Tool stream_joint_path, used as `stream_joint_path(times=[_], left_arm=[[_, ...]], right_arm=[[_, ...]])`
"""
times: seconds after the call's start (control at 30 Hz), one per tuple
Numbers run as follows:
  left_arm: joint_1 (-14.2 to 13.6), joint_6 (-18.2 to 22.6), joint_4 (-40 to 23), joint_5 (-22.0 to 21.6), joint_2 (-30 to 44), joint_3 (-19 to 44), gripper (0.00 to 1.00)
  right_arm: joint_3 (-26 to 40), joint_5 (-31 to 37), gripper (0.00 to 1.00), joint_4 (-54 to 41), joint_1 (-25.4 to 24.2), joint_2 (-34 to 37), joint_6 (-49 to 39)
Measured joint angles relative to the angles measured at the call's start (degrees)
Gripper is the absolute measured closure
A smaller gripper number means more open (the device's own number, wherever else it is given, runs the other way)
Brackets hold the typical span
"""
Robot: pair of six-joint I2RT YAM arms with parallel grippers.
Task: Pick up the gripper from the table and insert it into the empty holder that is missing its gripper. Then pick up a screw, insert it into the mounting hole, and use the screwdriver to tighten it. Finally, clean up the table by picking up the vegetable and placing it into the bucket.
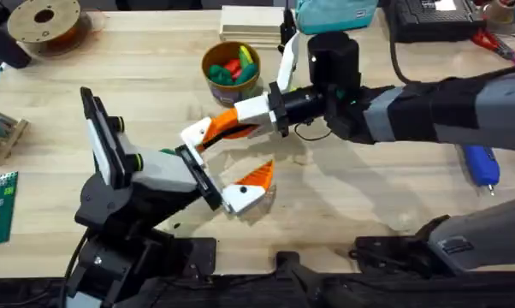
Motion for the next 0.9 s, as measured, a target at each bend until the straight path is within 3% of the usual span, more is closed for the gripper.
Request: stream_joint_path(times=[0.53, 0.73, 0.77, 0.8, 0.9], left_arm=[[0.0, 0.04, 0.04, -0.22, -0.02, 0.0, 0.015], [0.0, 0.23, 0.11, -0.2, -0.02, 0.0, 0.013], [0.0, 0.41, 0.15, 0.01, -0.07, 0.02, 0.015], [-0.02, 1.45, 0.2, 0.99, -0.55, 0.02, 0.015], [-0.09, 2.27, 0.2, 2.23, -0.83, 0.02, 0.015]], right_arm=[[0.0, 0.07, 0.975, 0.02, 0.28, -0.02, -1.77], [0.0, -0.52, 0.853, 0.26, 0.26, 0.0, -2.44], [0.0, -0.74, 0.814, 0.51, 0.26, 0.0, -2.55], [-0.09, -1.6, 0.69, 1.31, 0.04, 0.0, -2.76], [-0.15, -2.6, 0.583, 1.27, -0.24, 0.0, -2.93]])
